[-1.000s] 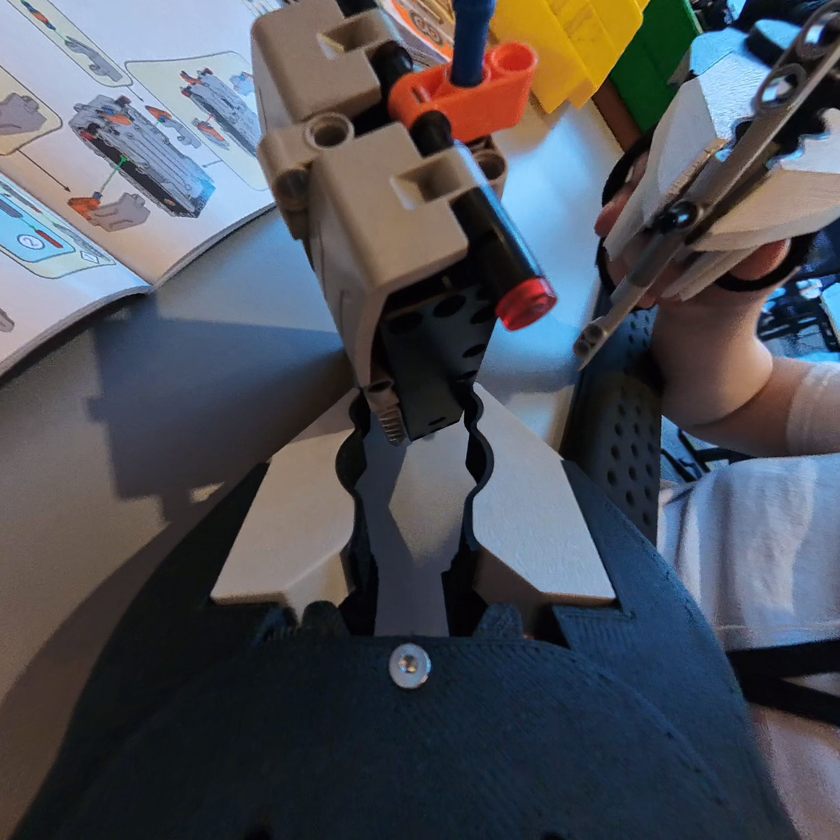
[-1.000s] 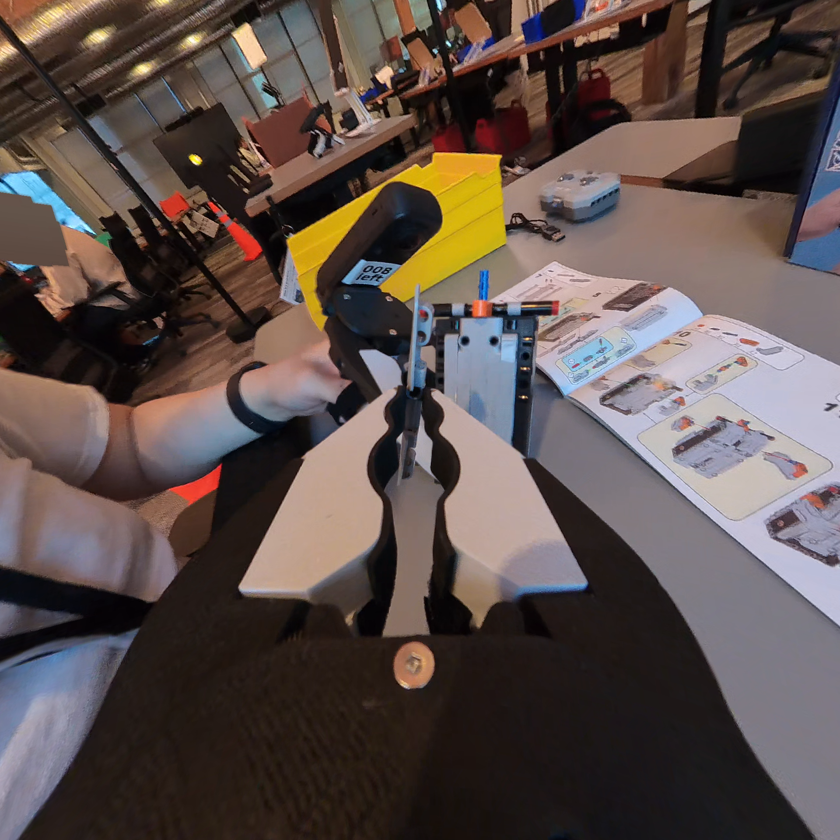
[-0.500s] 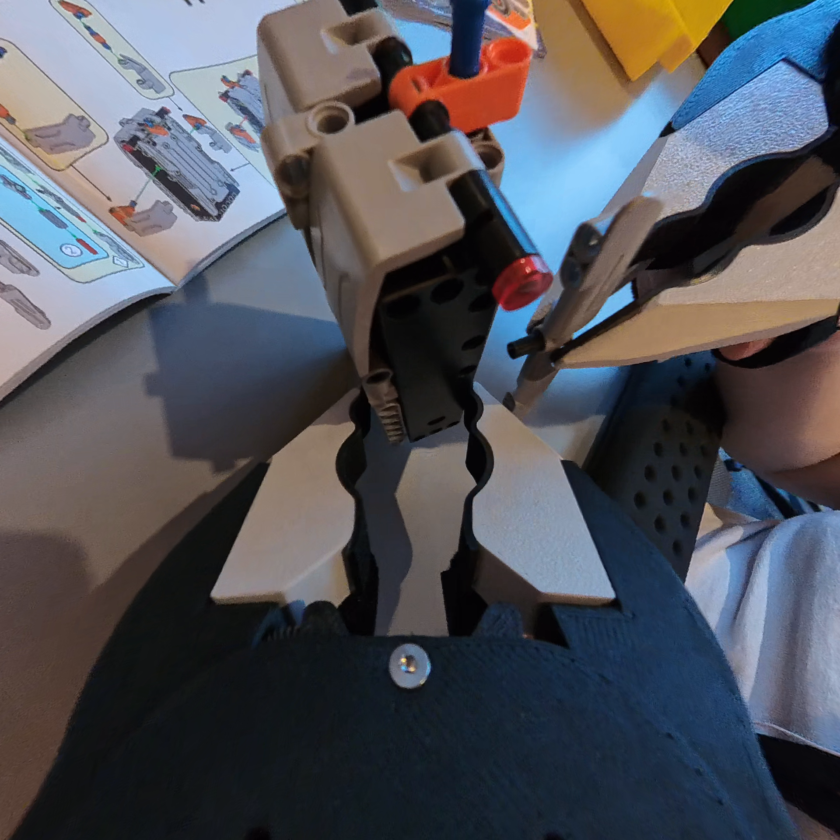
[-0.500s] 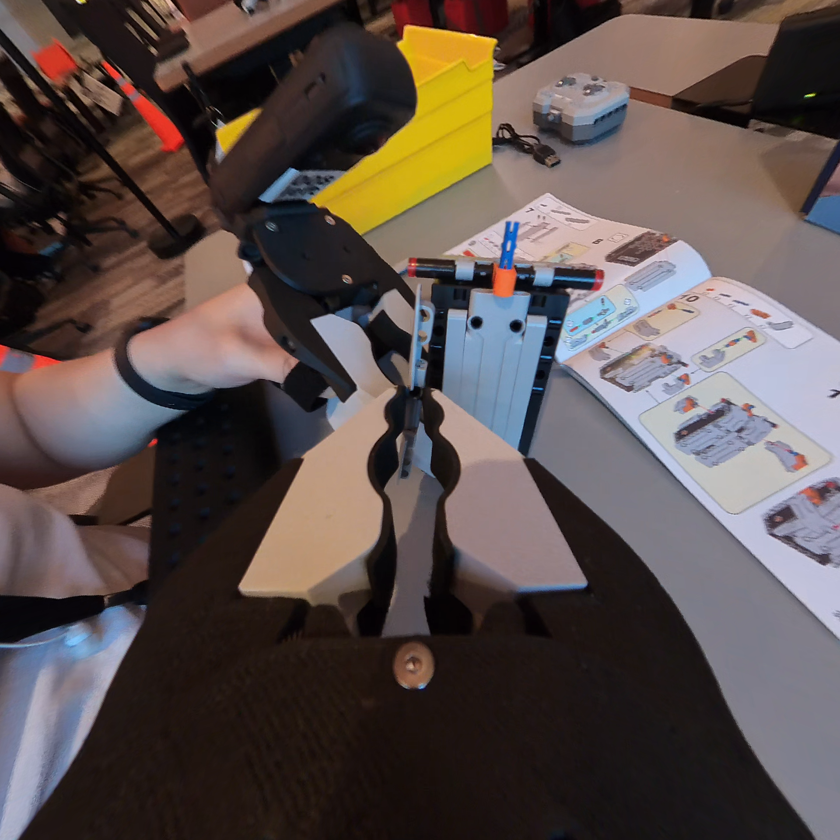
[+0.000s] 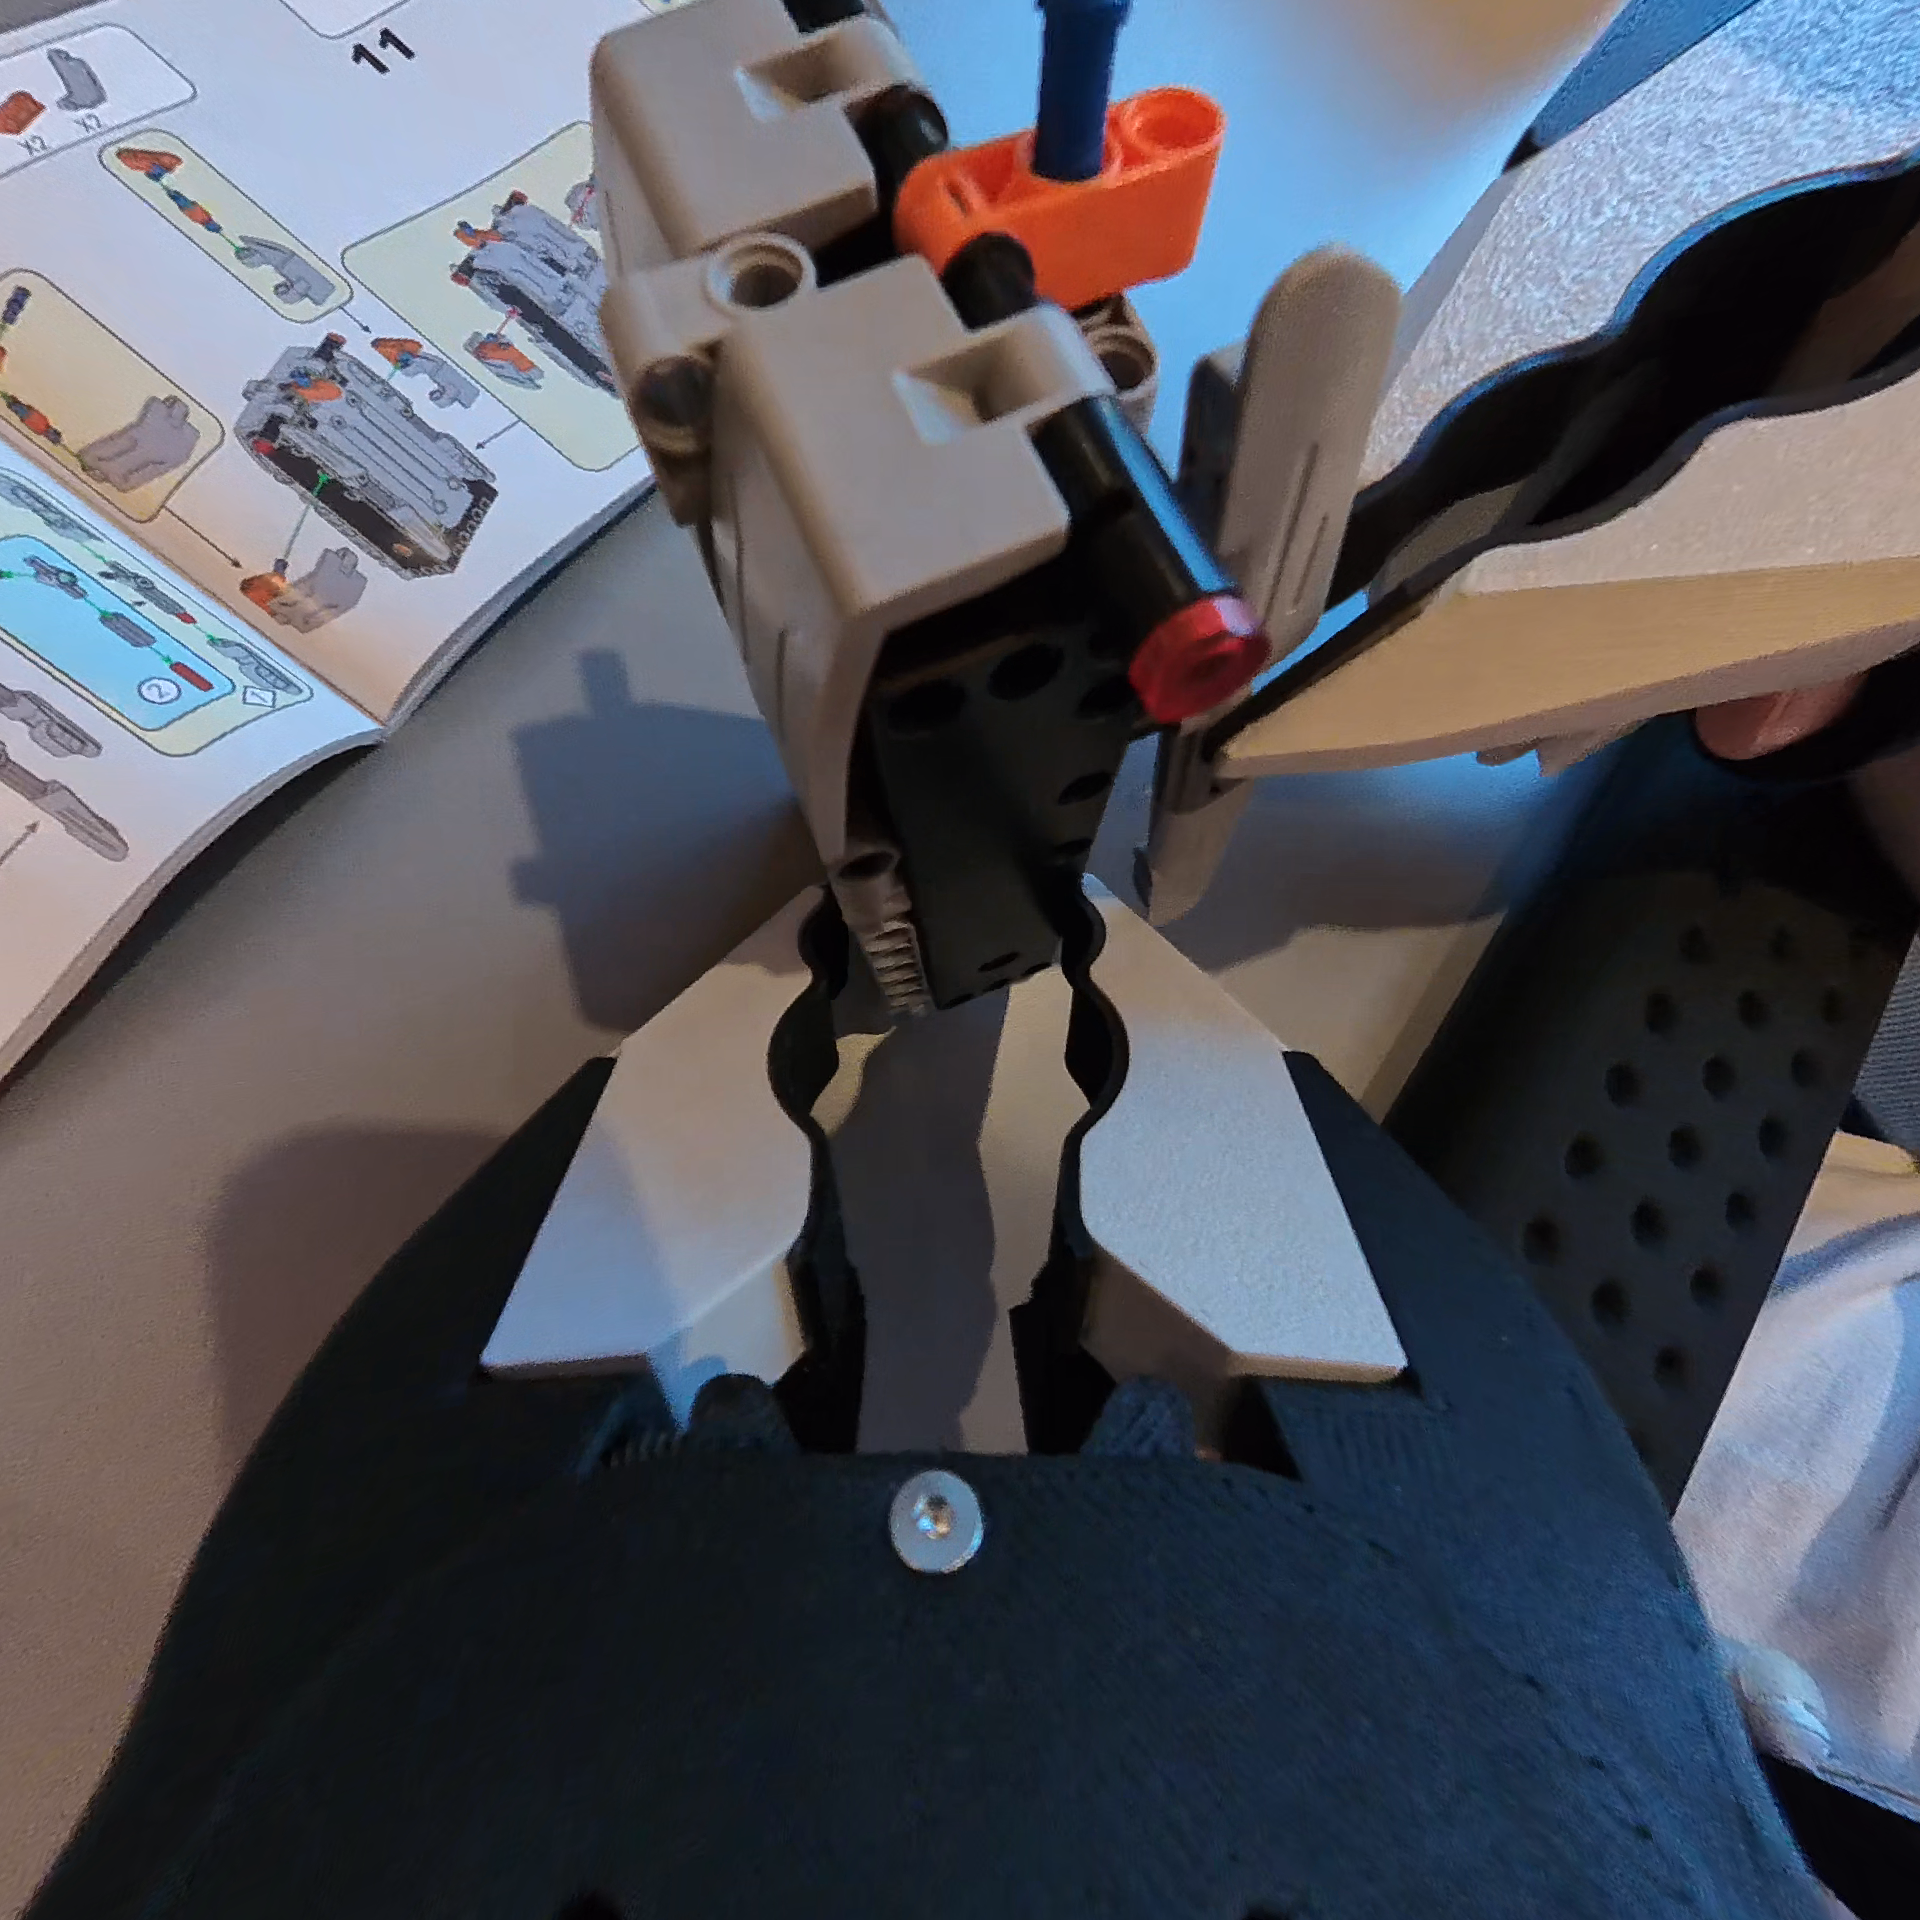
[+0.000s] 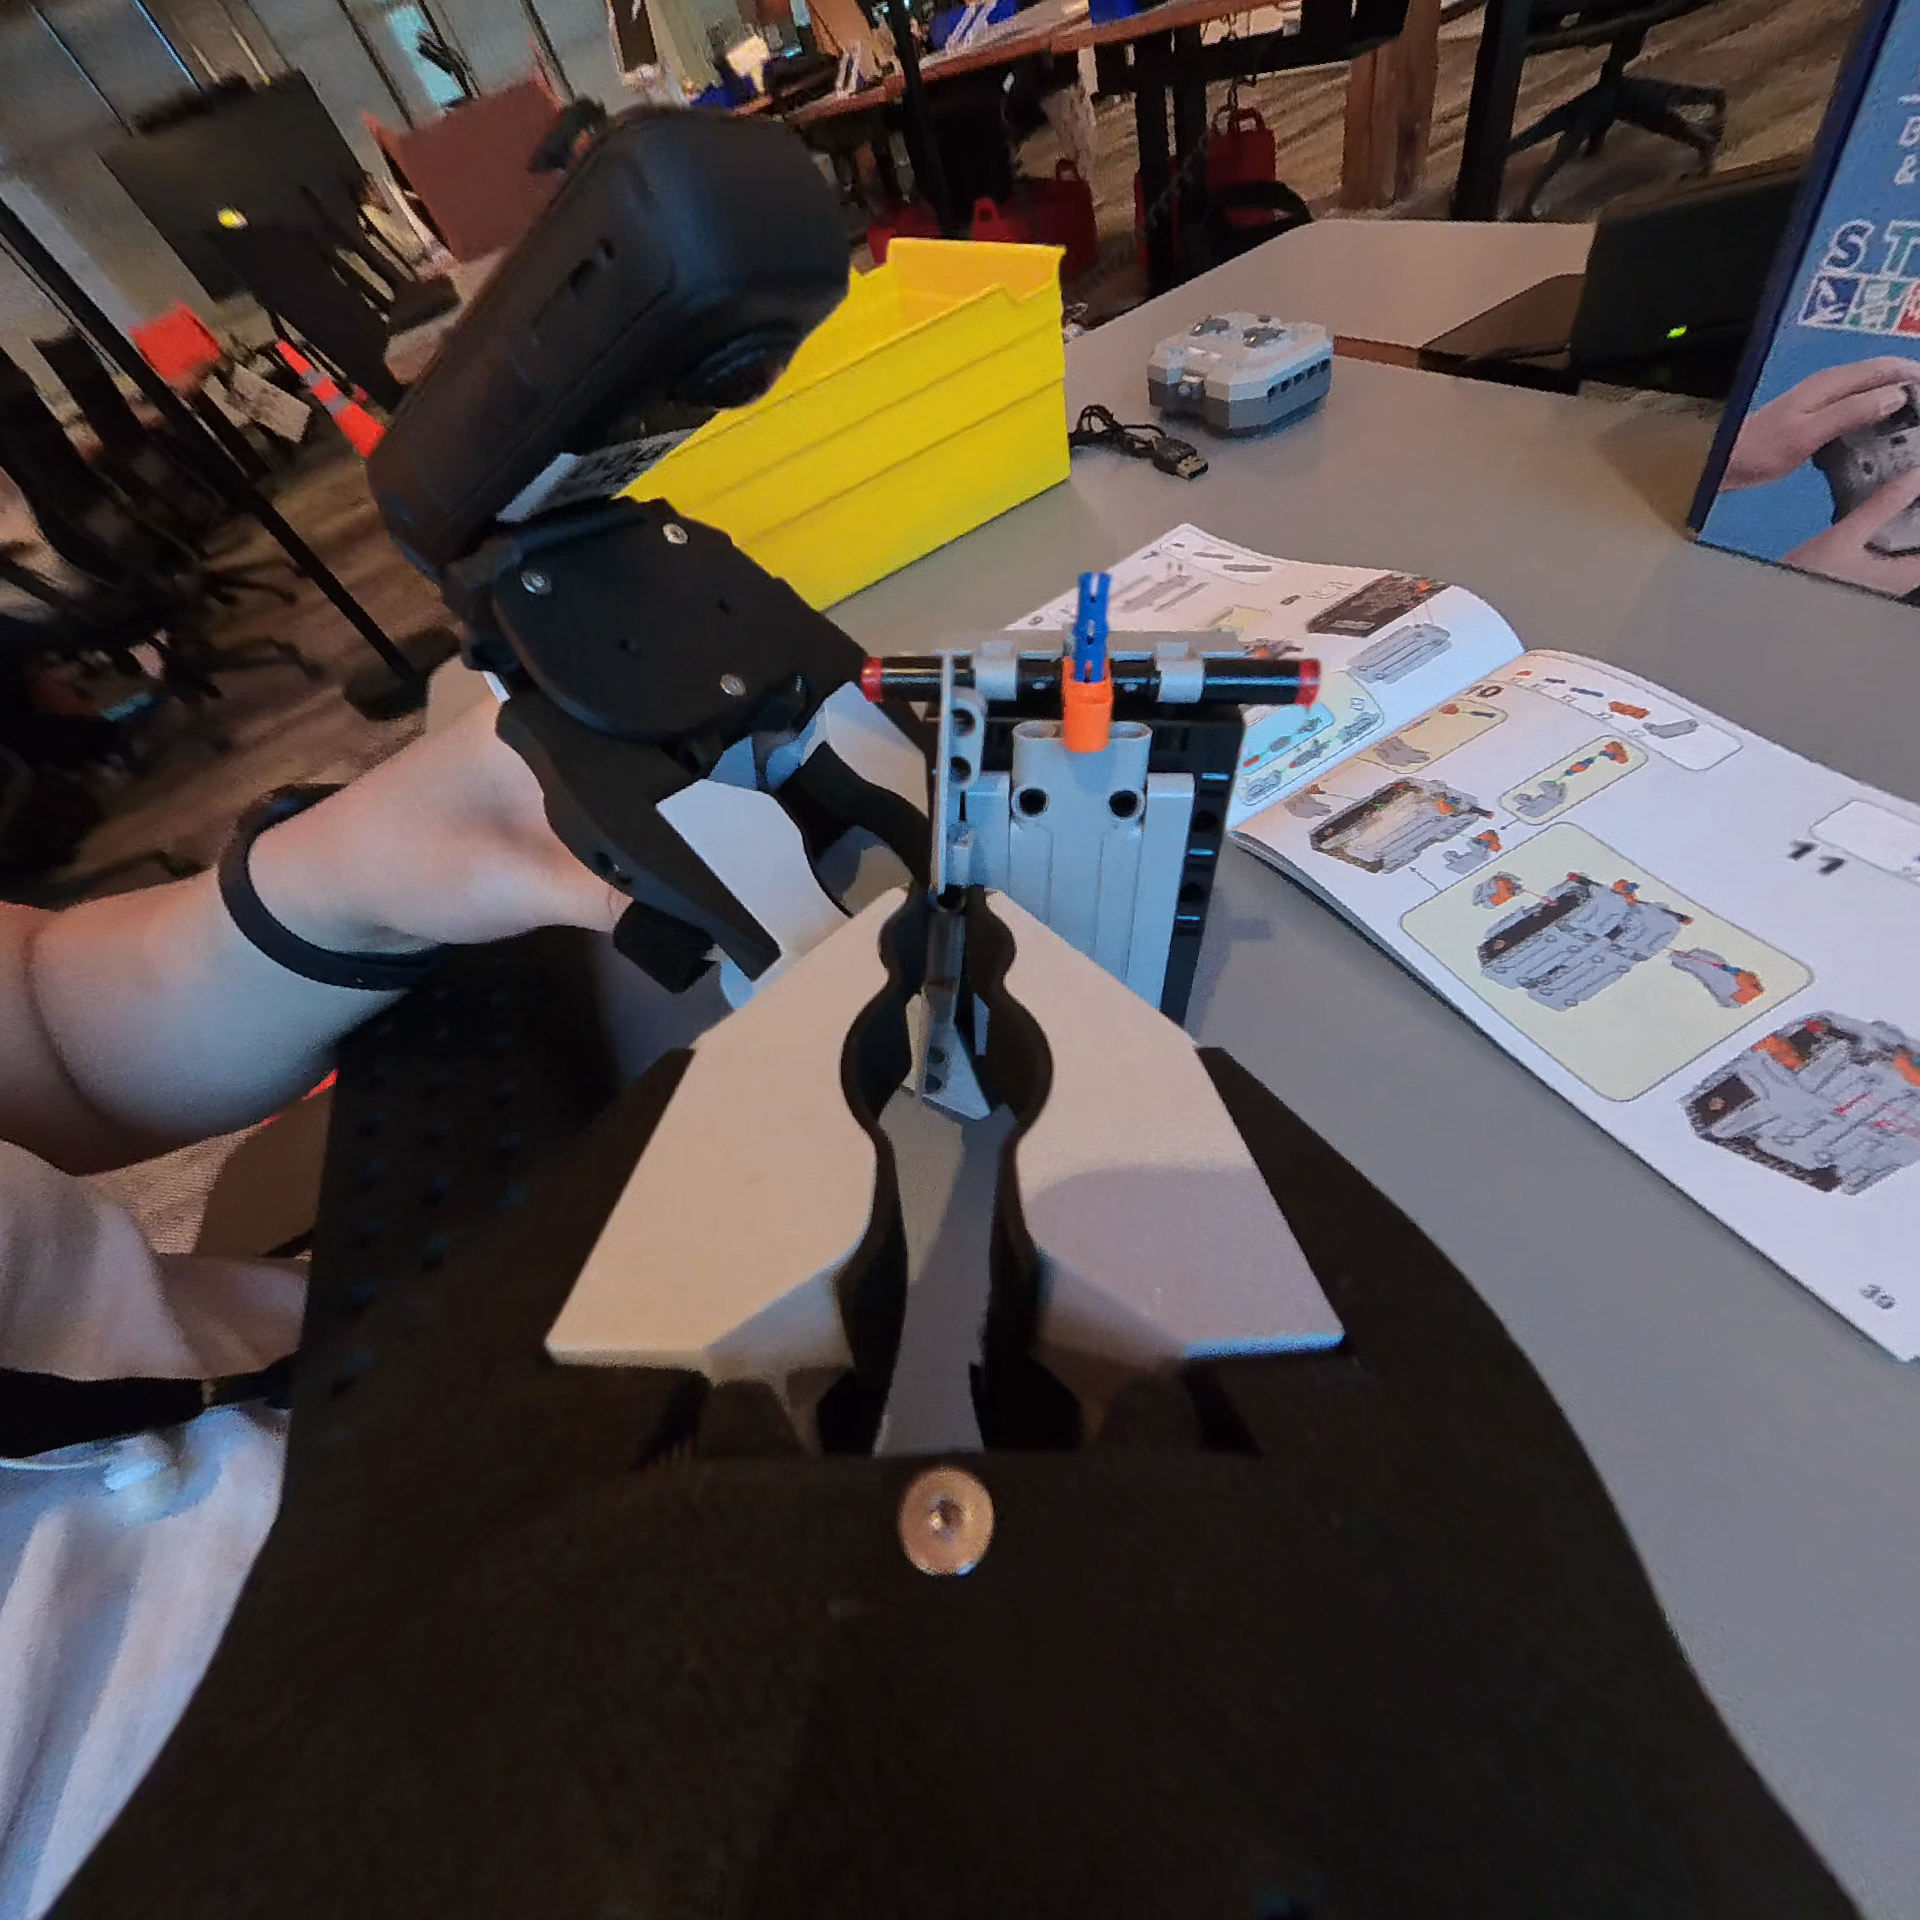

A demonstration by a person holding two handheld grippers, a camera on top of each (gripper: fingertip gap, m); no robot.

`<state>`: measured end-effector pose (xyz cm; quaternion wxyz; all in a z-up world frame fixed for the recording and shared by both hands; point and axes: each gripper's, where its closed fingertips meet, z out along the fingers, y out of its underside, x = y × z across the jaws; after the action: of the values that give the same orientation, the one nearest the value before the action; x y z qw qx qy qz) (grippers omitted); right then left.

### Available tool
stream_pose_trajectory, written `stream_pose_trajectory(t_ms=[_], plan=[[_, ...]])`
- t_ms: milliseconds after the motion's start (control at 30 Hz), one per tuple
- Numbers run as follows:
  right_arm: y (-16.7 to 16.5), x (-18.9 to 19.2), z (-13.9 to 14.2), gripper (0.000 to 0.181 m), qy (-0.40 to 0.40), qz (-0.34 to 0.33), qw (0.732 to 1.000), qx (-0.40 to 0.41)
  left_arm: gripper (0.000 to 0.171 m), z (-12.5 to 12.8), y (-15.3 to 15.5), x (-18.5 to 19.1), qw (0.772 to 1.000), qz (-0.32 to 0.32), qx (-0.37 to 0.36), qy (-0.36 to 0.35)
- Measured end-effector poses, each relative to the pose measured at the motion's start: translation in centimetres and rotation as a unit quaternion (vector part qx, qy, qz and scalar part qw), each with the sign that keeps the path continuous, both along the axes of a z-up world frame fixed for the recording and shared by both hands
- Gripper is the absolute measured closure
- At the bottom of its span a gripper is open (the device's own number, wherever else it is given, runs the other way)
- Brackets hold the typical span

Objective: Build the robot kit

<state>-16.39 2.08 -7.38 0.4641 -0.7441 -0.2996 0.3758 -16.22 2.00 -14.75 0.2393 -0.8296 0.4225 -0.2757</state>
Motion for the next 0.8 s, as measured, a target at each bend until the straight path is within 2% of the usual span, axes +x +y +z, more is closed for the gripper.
stream_pose_trajectory(t_ms=[133, 333, 533, 800], plan=[[-0.3, 0.1, -0.6, 0.176, -0.011, 0.003, 1.000, -0.006, 0.131, 0.0, 0.0, 0.1, 1.000, 0.004, -0.007, -0.010], [-0.7, -0.2, -0.6, 0.176, -0.042, 0.013, 0.998, 0.045, 0.131, -0.2, -0.1, 0.1, 1.000, -0.003, 0.013, 0.007], [-0.8, -0.1, -1.2, 0.176, -0.043, 0.008, 0.998, 0.040, 0.132, -0.3, -0.1, 0.0, 0.999, -0.006, 0.027, 0.020], [-1.5, -0.6, -1.7, 0.176, -0.071, 0.020, 0.994, 0.080, 0.132, -1.0, 0.1, -0.5, 0.993, -0.016, 0.093, 0.071]])
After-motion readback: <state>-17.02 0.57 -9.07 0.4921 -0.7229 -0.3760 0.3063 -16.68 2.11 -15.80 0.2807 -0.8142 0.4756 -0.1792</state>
